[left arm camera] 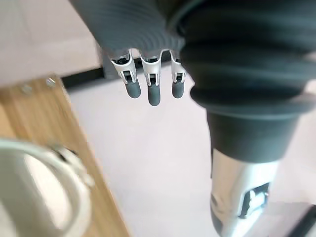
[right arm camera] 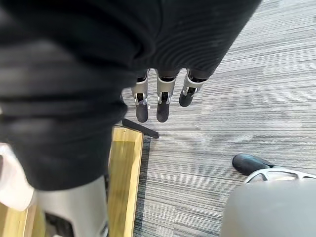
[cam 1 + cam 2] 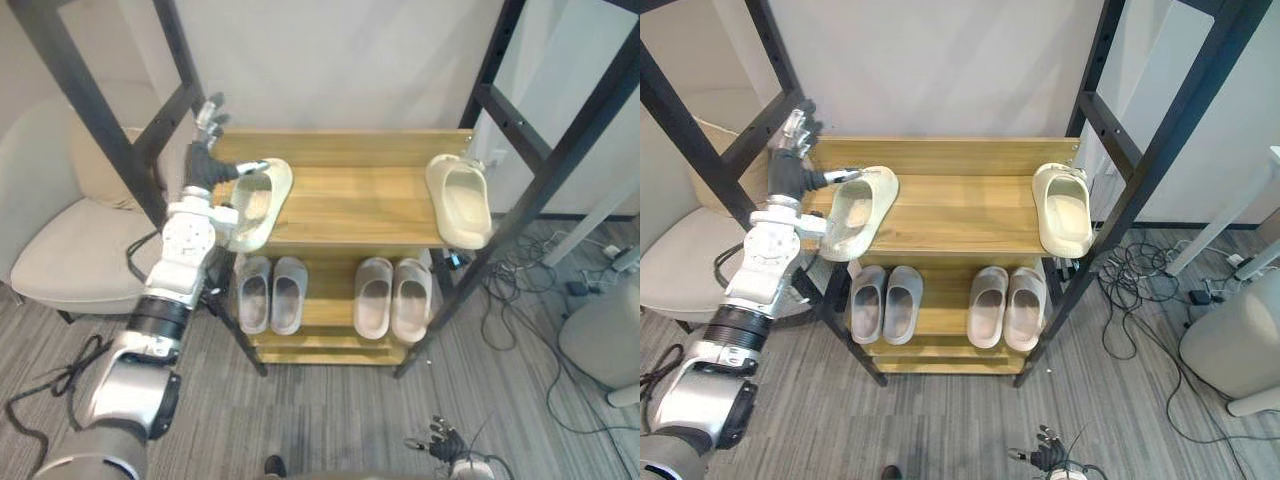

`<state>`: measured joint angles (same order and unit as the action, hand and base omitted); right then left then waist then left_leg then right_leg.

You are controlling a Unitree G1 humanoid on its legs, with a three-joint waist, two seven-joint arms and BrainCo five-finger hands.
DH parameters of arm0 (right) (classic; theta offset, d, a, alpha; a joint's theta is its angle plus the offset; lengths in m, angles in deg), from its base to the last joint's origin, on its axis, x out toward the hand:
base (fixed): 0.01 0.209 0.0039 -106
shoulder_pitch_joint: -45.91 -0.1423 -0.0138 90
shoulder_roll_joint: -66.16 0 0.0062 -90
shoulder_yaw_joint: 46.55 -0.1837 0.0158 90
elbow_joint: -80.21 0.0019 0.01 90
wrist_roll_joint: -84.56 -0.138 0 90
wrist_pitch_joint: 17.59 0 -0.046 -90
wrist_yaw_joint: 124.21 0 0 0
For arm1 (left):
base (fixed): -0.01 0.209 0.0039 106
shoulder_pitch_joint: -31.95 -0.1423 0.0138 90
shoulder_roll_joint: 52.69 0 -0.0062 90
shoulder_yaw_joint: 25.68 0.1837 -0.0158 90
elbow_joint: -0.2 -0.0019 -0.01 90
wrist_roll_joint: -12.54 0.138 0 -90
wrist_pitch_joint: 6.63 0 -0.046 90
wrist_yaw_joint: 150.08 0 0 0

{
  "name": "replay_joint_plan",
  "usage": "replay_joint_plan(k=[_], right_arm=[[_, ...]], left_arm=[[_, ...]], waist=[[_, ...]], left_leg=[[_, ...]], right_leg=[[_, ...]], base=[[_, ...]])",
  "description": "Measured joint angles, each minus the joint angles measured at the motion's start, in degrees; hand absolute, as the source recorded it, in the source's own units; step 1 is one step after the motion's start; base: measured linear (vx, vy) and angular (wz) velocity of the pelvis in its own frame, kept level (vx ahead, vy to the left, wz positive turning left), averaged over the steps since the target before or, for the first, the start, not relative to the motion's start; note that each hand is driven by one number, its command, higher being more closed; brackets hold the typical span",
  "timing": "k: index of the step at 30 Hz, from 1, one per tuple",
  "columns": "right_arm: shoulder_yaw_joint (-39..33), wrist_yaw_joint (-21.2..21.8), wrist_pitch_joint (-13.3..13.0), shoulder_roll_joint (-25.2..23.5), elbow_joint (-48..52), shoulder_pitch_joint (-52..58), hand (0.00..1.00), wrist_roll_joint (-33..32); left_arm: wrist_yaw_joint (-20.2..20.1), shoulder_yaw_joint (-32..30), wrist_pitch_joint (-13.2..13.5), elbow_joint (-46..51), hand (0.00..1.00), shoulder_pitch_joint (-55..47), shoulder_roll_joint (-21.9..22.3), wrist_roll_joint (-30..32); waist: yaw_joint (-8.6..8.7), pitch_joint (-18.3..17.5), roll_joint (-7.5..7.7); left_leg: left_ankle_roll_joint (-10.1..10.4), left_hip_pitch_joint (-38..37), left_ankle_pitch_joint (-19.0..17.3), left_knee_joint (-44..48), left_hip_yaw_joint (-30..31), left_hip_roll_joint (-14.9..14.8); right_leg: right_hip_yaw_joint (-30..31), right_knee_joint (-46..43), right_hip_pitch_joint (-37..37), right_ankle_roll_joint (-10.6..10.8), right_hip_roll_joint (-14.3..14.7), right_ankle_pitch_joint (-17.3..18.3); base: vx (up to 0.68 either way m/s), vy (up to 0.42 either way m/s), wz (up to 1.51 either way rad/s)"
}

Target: Organize the slippers on the shoe rack

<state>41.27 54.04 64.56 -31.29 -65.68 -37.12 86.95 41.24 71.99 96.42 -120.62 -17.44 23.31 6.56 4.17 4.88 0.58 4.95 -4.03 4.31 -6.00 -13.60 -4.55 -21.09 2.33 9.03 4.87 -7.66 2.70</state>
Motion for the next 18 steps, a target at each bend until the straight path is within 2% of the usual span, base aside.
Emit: replay_joint_plan(k=[7,18], right_arm=[[-0.7,0.7,0.0,0.0,0.0,0.3,0.00,0.0],[-2.1,1.0,0.2,0.0,-0.1,0.3,0.00,0.0]], left_arm=[[-0.3,0.0,-1.3,-5.7,0.00,3.7,-2.5,2.1],[-1.7,0.3,-2.9,-13.5,0.00,6.1,-3.7,9.9]], waist=[[0.04,1.2,0.01],[0.50,1.6,-0.38]], left_leg=[[0.0,0.5,-0.1,0.0,-0.8,-0.1],[0.0,1.8,-0.2,0.0,-1.5,-0.1]], right_leg=[[1.1,-0.3,-1.3,-0.1,0.0,-0.1],[2.4,-0.9,-3.6,-0.1,0.0,-0.1]], base=[[-0.02,0.012,-0.08],[-0.01,0.004,-0.05]])
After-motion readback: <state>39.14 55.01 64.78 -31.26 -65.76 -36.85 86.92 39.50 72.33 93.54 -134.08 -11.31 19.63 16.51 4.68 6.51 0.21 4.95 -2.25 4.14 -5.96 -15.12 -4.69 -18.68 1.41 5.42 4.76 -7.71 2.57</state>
